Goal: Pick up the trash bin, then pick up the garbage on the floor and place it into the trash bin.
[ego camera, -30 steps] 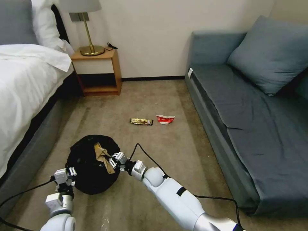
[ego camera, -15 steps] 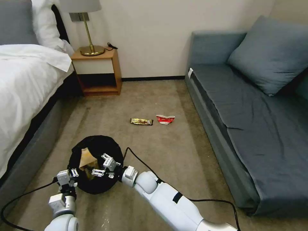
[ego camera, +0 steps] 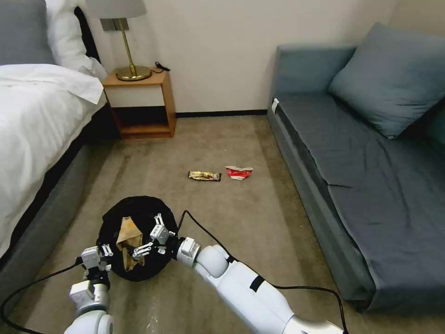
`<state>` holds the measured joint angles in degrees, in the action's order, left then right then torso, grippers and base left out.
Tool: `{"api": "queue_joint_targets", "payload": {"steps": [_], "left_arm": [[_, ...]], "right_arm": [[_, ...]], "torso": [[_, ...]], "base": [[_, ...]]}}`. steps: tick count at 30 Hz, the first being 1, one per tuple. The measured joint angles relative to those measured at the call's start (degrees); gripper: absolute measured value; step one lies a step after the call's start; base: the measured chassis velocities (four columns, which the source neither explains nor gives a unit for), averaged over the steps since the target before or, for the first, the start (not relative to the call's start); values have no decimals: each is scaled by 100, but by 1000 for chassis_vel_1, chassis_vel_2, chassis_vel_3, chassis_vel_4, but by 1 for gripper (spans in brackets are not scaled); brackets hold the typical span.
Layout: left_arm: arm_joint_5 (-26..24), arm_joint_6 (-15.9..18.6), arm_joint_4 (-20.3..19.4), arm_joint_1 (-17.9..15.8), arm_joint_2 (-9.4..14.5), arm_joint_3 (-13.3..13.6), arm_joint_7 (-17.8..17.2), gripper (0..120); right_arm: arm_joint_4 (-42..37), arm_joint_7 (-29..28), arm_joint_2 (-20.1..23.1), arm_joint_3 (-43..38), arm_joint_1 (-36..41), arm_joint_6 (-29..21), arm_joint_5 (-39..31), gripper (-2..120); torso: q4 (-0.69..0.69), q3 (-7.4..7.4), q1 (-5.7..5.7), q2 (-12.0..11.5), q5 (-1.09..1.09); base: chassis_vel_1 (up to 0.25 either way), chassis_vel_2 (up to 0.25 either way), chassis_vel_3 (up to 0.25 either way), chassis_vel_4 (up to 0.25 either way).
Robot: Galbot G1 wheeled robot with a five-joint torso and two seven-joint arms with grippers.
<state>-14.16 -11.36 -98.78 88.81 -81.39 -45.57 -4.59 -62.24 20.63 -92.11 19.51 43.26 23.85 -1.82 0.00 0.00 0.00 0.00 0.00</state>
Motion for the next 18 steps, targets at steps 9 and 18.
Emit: {"api": "queue_joint_targets", "payload": {"steps": [9,18], "left_arm": [[-6,-39,13,56,-34,13,-7,3],[-189,-110,264,-91,125,-105,-57,3]], "right_arm": [[-293,-230,-5,376,-232,-192,66,100],[-831,-1121,110,338,-149,-610,-307,100]], "torso": [[1,0,0,0,0],[0,0,0,0,0]], "base": [[0,0,0,0],[0,0,0,0]]}}
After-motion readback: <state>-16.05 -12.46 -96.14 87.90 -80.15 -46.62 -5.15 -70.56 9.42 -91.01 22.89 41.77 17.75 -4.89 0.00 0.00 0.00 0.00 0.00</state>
